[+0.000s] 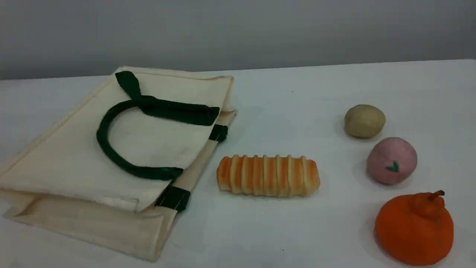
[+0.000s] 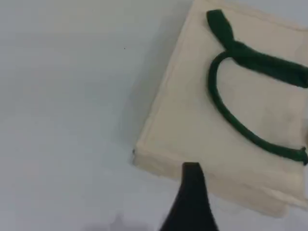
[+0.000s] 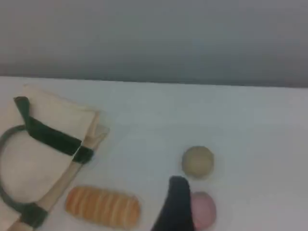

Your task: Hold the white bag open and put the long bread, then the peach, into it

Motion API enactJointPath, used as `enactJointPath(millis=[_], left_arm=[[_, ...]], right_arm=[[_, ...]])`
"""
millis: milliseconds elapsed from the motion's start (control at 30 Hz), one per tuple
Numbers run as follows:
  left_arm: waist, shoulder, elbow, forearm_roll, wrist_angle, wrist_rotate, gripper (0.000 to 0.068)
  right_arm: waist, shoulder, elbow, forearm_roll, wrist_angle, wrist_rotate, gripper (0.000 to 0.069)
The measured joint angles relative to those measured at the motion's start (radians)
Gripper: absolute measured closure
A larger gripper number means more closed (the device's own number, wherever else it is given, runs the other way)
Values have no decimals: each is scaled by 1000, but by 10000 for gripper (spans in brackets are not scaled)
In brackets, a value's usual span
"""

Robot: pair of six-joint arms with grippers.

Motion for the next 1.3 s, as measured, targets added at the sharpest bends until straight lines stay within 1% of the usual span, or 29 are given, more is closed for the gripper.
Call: enactJointPath(millis=[167, 267, 367, 567, 667, 767, 900, 1300], left_arm=[[0, 218, -19, -3, -64, 1, 157], [-1, 340, -19, -34, -103, 3, 157], [-2, 442, -28, -37, -158, 21, 157], [-2, 615, -28, -48, -263, 28, 157], [-2, 698, -39, -61, -292, 58, 157], [-5, 779, -72, -66, -302, 59, 157], [-25, 881, -136, -88, -303, 75, 157], [-134, 1156, -383, -76, -300, 75, 157]], right_arm=[[-1, 152, -7, -5, -50, 0, 103], [-1, 218, -7, -11, -66, -1, 103], [-1, 276, -7, -18, -95, -1, 103], [-1, 348, -13, -19, -129, -1, 103], [-1, 372, -13, -19, -138, -1, 103], [-1, 380, -13, -19, -152, -1, 103], [-1, 383, -13, -19, -152, -1, 103], [-1, 392, -13, -18, -140, -1, 103]])
